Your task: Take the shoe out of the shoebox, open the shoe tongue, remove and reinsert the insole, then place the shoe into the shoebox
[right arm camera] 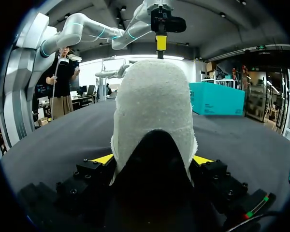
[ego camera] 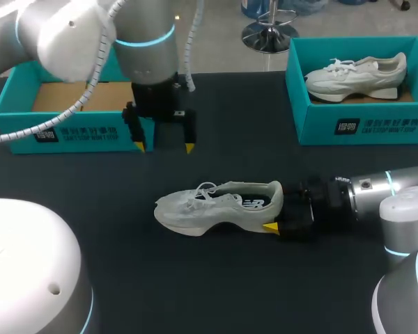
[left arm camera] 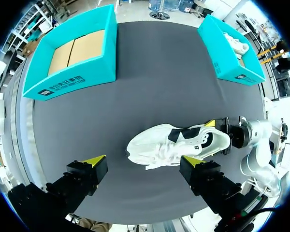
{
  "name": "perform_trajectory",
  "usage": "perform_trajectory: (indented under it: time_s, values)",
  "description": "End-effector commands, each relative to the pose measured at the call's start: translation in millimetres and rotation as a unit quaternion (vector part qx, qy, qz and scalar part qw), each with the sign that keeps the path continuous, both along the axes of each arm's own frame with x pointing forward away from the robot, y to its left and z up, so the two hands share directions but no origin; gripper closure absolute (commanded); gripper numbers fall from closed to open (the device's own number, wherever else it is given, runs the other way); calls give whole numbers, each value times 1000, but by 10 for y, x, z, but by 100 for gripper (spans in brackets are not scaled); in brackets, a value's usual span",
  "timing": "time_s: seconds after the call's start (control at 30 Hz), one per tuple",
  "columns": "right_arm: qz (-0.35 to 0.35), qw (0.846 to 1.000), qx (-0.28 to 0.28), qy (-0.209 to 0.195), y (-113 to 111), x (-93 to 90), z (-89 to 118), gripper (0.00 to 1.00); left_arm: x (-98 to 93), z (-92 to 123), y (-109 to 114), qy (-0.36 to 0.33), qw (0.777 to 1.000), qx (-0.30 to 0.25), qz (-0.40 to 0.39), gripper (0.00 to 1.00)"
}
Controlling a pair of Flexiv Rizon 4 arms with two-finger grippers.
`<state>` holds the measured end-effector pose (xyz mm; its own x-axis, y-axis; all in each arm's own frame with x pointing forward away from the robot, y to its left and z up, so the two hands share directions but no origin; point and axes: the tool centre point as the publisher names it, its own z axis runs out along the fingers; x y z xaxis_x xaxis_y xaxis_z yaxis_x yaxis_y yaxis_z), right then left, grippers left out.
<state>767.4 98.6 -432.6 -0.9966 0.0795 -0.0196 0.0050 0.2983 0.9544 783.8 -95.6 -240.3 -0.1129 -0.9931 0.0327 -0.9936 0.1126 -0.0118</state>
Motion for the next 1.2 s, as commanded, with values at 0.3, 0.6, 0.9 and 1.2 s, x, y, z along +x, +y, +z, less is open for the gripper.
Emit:
perform_trajectory:
  time_s: [0.3,0.6,0.9,1.2]
  values:
    - [-1,1000,-1,0,38,7,-48,100,-229,-327,-831,-7,998,60,-34,0]
    - [-1,1000,-1,0,38,7,-48,100,-316,-578,-1052,-10,992,117,-39,0]
    - [-1,1000,-1,0,38,7,-48,100,-344,-793,-1148,-11,989,145,-27,0]
    - [-1,1000,-1,0,38,7,-48,100,-333,-1027,-1217,-34,984,176,-17,0]
